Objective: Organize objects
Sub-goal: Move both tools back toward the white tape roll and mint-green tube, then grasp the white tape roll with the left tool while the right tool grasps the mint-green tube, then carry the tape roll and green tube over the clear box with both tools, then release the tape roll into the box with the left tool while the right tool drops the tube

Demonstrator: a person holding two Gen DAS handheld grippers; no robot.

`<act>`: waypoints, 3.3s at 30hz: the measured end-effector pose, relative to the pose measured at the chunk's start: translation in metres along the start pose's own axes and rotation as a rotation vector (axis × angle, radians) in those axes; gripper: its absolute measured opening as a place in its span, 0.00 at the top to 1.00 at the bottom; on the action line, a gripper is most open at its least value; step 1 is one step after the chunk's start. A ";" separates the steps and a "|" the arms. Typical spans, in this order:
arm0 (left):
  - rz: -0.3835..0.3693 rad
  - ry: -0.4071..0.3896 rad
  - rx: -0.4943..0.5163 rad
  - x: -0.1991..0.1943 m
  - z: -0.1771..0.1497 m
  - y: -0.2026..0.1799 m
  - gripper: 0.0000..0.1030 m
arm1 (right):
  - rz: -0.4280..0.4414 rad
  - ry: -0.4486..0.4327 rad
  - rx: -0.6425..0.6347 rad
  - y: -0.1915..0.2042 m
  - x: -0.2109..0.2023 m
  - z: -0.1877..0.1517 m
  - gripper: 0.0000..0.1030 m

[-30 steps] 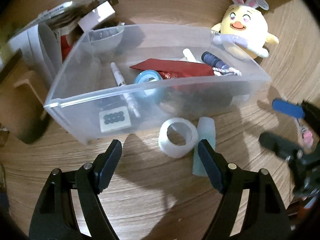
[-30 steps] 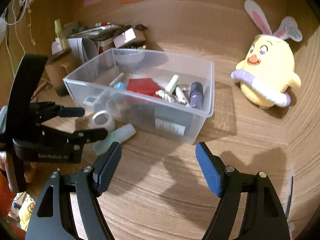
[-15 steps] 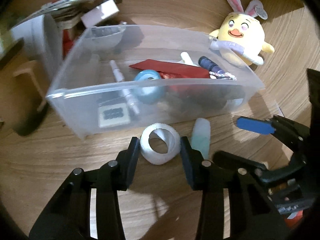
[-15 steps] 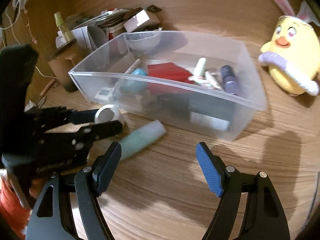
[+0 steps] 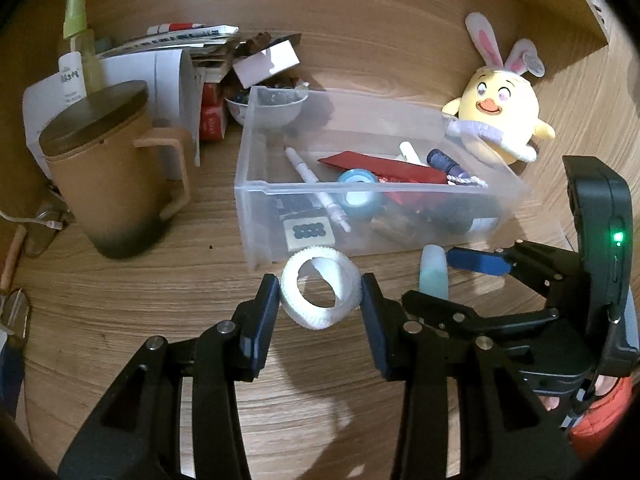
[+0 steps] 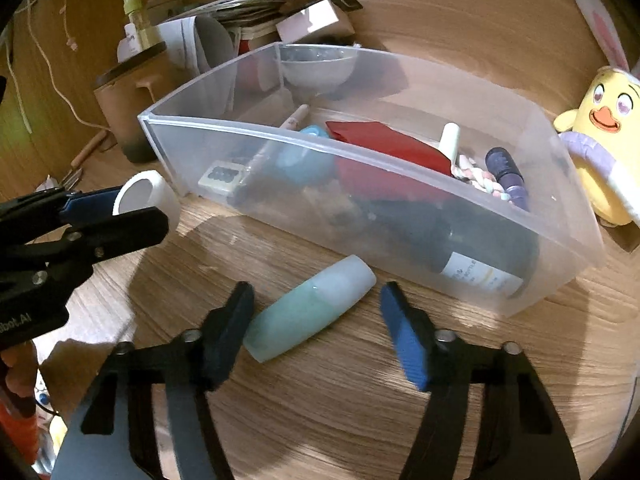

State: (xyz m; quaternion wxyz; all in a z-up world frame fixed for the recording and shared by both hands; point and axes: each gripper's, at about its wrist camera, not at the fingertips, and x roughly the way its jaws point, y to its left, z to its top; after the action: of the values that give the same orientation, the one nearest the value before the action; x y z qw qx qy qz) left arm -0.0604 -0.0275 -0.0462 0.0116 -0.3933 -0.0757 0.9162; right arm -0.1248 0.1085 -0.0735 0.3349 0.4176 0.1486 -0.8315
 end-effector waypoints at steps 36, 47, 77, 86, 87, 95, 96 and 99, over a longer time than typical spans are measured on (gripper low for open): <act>0.005 -0.191 0.047 -0.050 0.045 -0.035 0.60 | 0.006 -0.309 0.028 -0.019 -0.108 0.026 0.78; 0.032 -0.241 0.072 -0.057 0.070 -0.037 0.60 | -0.022 -0.359 0.019 -0.026 -0.113 0.047 0.78; 0.075 -0.076 0.039 0.025 0.090 -0.010 0.60 | -0.003 -0.201 0.055 -0.050 -0.031 0.081 0.78; 0.069 -0.041 0.045 0.039 0.085 -0.009 0.60 | -0.002 -0.138 0.046 -0.049 -0.006 0.077 0.78; 0.067 -0.036 0.044 0.040 0.085 -0.009 0.59 | -0.004 -0.135 0.046 -0.049 -0.005 0.077 0.78; 0.057 -0.040 0.042 0.039 0.081 -0.009 0.45 | -0.016 -0.118 0.037 -0.047 0.002 0.079 0.78; 0.056 -0.044 0.044 0.038 0.081 -0.009 0.44 | -0.017 -0.114 0.037 -0.046 0.002 0.079 0.78; 0.051 -0.051 0.045 0.034 0.080 -0.009 0.43 | -0.008 -0.102 0.041 -0.047 0.003 0.079 0.72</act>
State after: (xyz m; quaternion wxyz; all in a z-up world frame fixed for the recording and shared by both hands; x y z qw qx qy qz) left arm -0.1419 -0.0260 -0.0146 -0.0049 -0.3713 -0.0454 0.9274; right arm -0.2056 0.1000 -0.0292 0.3303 0.3807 0.1156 -0.8559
